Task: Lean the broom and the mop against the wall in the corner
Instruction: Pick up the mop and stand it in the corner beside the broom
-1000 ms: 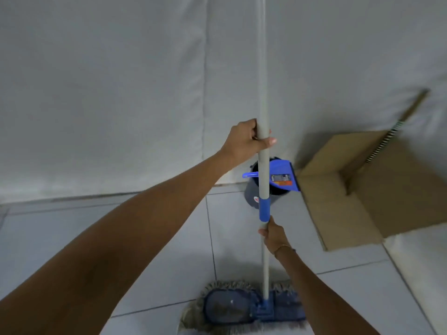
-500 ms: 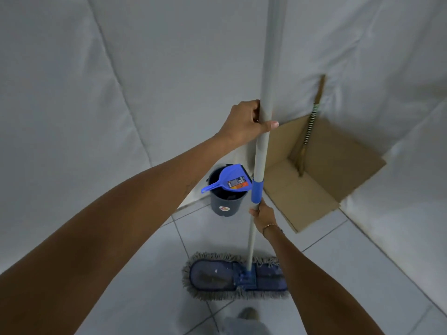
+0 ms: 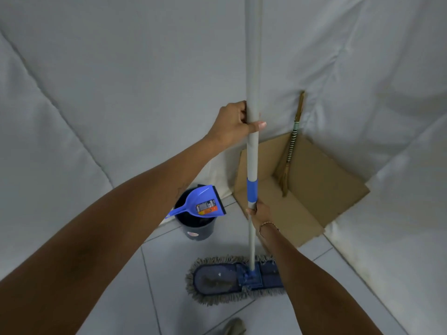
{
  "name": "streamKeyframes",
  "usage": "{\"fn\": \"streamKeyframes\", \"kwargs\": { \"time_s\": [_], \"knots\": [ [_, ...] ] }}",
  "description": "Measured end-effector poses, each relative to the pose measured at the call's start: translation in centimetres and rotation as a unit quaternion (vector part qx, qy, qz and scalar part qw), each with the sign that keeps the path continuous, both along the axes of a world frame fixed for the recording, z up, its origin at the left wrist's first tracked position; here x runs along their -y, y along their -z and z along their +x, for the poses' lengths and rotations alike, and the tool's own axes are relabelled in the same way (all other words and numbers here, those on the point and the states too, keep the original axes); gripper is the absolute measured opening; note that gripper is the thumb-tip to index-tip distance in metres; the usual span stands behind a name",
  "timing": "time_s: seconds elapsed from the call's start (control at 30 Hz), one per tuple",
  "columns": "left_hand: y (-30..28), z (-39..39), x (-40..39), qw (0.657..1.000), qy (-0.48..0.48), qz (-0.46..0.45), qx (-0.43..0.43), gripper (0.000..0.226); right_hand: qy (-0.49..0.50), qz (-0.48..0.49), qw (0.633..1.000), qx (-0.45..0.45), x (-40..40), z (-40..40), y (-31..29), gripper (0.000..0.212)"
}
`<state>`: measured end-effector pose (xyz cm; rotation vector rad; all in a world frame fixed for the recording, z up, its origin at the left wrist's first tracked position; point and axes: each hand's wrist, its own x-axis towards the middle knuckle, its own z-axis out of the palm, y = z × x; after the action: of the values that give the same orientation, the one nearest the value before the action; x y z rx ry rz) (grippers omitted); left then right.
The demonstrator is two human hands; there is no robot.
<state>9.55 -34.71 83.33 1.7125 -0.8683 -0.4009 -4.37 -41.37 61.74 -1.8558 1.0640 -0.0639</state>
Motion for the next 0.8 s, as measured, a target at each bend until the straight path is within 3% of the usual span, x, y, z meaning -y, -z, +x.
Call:
{"fn": "streamKeyframes", "kwargs": {
  "time_s": [0.27, 0.8],
  "knots": [
    [-0.2, 1.4, 9.6, 1.0, 0.002, -0.014, -0.013, 0.034, -0.028, -0.017, 0.999, 0.006, 10.9, 2.1, -0.2, 0.024],
    [1.6, 11.7, 26.0, 0.993, 0.087, -0.055, -0.065, 0.04, -0.027, -0.043, 0.996, -0.07, 27.3, 11.5, 1.5, 0.038]
  ]
}}
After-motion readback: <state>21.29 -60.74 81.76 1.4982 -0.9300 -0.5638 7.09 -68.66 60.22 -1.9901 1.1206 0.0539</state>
